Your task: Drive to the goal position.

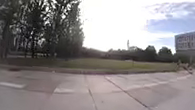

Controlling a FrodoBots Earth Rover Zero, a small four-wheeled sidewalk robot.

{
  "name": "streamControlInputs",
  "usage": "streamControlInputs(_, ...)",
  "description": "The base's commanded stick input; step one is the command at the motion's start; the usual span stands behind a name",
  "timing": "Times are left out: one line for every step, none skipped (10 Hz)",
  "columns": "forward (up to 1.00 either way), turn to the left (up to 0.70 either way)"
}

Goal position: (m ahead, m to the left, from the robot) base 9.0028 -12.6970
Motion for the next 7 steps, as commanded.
streamControlInputs(0.7, 0.0)
streamControlInputs(0.7, 0.0)
streamControlInputs(0.7, 0.0)
streamControlInputs(0.7, 0.0)
streamControlInputs(0.7, 0.0)
streamControlInputs(0.7, 0.0)
streamControlInputs(0.7, 0.0)
